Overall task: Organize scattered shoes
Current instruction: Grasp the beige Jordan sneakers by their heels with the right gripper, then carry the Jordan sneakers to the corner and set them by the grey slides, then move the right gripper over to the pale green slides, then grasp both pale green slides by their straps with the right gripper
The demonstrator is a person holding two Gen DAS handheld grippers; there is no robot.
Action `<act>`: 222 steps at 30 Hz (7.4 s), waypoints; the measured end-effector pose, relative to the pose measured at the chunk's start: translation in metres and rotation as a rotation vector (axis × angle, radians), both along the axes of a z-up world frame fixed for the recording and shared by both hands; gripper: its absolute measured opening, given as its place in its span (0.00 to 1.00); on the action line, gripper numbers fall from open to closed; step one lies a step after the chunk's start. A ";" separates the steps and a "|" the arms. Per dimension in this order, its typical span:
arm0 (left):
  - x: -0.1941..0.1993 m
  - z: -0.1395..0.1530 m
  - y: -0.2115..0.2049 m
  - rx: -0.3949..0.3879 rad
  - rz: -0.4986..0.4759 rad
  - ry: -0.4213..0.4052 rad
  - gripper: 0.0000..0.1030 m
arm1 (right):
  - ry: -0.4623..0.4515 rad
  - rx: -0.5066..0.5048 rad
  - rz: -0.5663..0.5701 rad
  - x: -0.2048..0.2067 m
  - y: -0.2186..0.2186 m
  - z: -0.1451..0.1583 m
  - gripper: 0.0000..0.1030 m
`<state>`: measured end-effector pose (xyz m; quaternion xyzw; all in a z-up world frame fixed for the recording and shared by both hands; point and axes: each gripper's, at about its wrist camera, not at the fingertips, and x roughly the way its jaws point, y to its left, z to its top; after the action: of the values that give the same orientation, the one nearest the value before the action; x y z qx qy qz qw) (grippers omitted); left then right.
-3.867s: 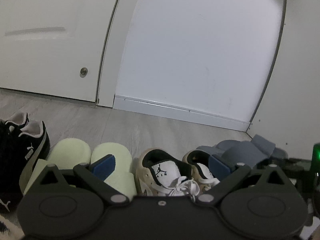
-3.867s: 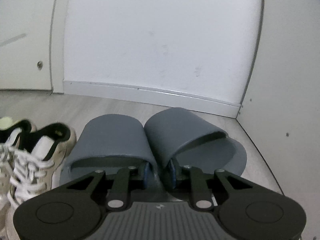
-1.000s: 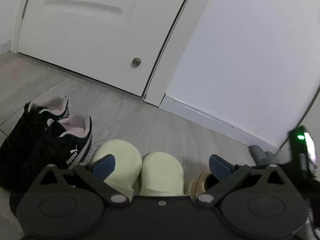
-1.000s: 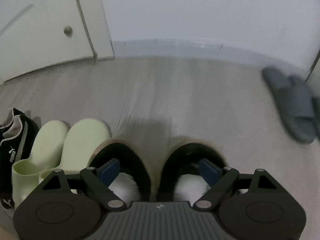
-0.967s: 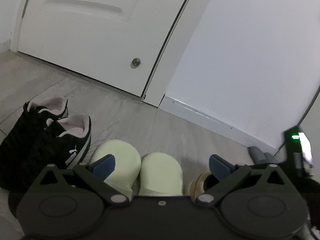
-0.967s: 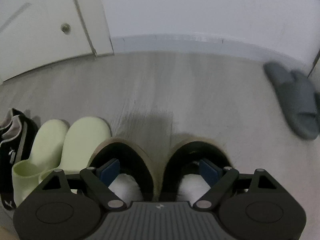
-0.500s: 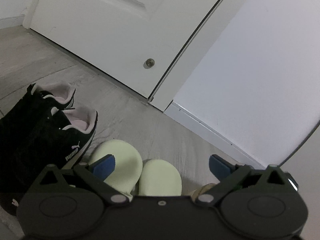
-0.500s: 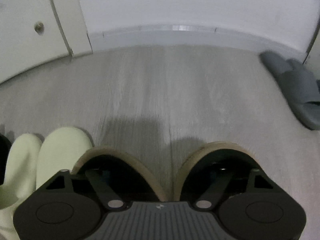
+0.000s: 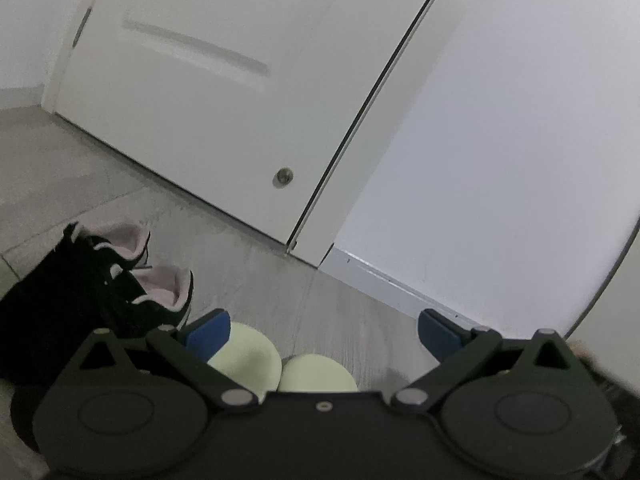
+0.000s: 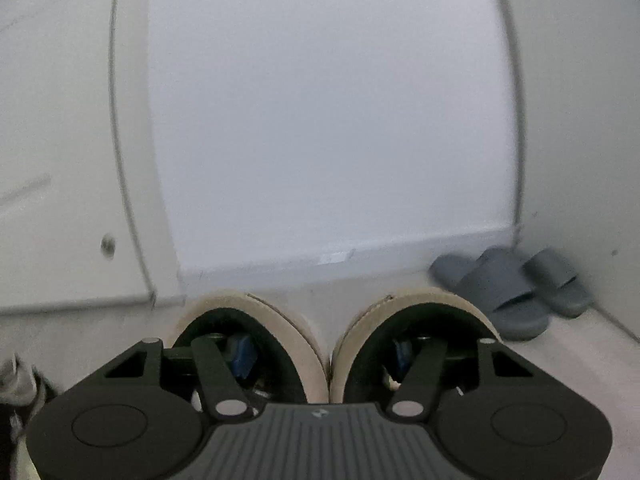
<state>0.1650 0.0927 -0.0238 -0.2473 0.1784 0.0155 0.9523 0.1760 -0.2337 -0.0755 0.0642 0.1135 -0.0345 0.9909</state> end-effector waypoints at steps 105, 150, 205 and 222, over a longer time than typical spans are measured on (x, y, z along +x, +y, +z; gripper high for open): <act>0.046 -0.028 -0.052 0.147 -0.085 0.194 0.99 | 0.747 0.067 0.060 0.178 -0.309 -0.044 0.76; 0.026 -0.010 -0.043 0.017 -0.066 0.090 0.99 | 0.779 -0.081 -0.136 0.063 -0.249 -0.084 0.93; -0.021 -0.005 0.091 -0.173 0.127 0.104 0.99 | 0.496 -0.190 0.752 -0.016 0.168 -0.089 0.70; -0.023 -0.007 0.097 -0.205 0.132 0.085 0.99 | 0.447 -0.162 0.671 0.006 0.183 -0.102 0.69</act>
<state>0.1425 0.1895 -0.0307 -0.3534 0.2025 0.0701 0.9106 0.1823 -0.0502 -0.1775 -0.0637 0.3377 0.2685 0.8999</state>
